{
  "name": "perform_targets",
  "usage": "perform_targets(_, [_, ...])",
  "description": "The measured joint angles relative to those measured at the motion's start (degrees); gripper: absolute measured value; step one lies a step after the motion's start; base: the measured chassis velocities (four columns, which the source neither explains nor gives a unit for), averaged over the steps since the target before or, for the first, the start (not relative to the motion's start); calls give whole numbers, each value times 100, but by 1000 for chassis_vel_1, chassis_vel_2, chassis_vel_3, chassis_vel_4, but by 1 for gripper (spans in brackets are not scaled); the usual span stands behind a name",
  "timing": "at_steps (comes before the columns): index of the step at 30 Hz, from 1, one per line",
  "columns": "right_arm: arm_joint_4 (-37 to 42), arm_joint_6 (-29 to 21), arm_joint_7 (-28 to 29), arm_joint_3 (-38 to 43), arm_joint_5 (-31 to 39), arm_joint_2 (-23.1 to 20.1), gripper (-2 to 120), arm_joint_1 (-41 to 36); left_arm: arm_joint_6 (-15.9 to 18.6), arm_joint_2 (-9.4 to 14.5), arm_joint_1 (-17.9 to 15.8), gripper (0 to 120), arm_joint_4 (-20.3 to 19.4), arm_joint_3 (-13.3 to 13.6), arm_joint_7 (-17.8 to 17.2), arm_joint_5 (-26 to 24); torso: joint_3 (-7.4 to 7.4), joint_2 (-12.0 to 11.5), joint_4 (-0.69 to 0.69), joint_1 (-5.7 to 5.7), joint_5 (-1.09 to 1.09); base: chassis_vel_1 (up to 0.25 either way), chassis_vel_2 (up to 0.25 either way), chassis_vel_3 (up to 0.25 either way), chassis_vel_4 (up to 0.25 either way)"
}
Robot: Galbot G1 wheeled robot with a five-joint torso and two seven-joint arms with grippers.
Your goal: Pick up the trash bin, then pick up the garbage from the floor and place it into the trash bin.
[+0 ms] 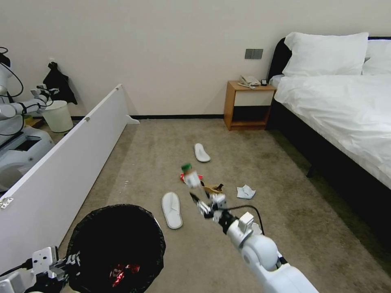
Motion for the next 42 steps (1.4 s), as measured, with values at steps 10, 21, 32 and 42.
perform_targets(10, [478, 306, -676, -1329, 1661, 246, 39, 1343, 25, 16, -16, 2, -45, -26, -21, -45, 0, 0, 4, 0, -1, 0, 0, 0, 0])
perform_targets(21, [29, 441, -1066, -2838, 2326, 781, 39, 2568, 7, 4, -186, 2, -73, -187, -2, -53, 0, 0, 0, 0, -1, 0, 0, 0, 0])
perform_targets(32, [-144, 417, -1045, -3351, 2372, 821, 39, 2626, 7, 93, -381, 2, -77, -330, -61, -160, 0, 0, 0, 0, 0, 0, 0, 0, 0])
perform_targets(42, [-102, 409, -1037, -3334, 2246, 604, 39, 2351, 34, 147, -425, 2, -66, -333, -98, -189, 0, 0, 1, 0, 0, 0, 0, 0, 0])
